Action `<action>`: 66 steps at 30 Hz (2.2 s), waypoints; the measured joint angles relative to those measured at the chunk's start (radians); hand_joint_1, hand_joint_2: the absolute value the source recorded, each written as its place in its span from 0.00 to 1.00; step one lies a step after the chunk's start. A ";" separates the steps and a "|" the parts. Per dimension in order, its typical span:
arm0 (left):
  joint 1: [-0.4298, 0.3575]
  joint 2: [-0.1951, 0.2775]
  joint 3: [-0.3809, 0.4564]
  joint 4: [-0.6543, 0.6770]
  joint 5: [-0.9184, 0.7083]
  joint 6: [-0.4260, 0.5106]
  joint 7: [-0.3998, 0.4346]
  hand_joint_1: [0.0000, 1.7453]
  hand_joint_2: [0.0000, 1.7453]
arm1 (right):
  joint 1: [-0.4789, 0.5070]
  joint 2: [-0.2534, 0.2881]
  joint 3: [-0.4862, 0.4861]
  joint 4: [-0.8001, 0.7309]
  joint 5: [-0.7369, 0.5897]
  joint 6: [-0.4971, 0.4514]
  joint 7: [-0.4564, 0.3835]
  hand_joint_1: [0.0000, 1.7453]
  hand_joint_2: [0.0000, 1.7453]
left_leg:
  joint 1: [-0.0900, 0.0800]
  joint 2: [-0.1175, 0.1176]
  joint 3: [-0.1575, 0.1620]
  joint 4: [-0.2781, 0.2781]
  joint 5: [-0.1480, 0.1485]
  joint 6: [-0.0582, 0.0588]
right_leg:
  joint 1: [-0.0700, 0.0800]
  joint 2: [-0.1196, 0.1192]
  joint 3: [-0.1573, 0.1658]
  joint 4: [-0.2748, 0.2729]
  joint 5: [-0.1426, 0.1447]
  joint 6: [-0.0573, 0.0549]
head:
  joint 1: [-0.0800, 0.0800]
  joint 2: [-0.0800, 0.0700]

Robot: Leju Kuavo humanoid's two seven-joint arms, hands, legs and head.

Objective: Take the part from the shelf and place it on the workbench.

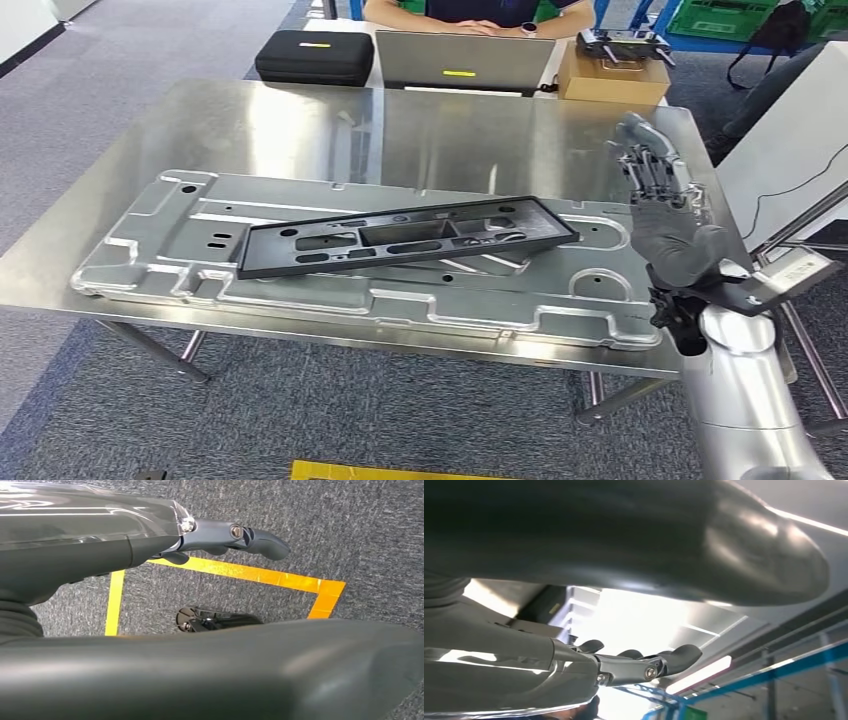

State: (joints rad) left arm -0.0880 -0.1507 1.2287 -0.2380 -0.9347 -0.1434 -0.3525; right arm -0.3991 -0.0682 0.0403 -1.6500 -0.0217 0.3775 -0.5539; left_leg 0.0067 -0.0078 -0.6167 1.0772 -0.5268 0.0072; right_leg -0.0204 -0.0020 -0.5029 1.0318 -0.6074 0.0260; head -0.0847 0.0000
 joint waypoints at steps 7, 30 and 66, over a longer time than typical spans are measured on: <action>-0.002 0.002 -0.003 0.000 0.001 0.000 0.000 0.00 0.00 | 0.039 0.021 -0.047 -0.075 -0.005 0.044 -0.020 0.00 0.00 | -0.008 0.002 0.004 -0.007 0.004 0.020 | -0.011 0.001 0.003 -0.003 -0.001 0.017 | 0.000 0.000; 0.001 0.018 -0.002 0.000 -0.007 0.027 0.009 0.00 0.00 | 0.271 0.113 -0.023 -0.279 -0.019 0.155 -0.139 0.00 0.00 | 0.010 0.004 -0.038 0.216 -0.131 -0.025 | 0.002 -0.012 -0.088 0.023 0.067 -0.037 | 0.000 0.000; -0.003 0.028 0.001 0.000 -0.027 0.038 0.040 0.00 0.00 | 0.487 0.101 -0.005 -0.502 0.008 0.125 -0.140 0.00 0.00 | -0.015 0.012 0.197 -0.094 -0.065 0.008 | 0.014 -0.016 -0.100 -0.020 0.131 -0.018 | 0.000 0.000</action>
State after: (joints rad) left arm -0.0911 -0.1231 1.2295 -0.2380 -0.9619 -0.1059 -0.3128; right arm 0.0877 0.0327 0.0350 -2.1523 -0.0139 0.5025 -0.6943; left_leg -0.0088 0.0038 -0.4193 0.9833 -0.5916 0.0148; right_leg -0.0061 -0.0176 -0.6032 1.0120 -0.4767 0.0080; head -0.0844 0.0000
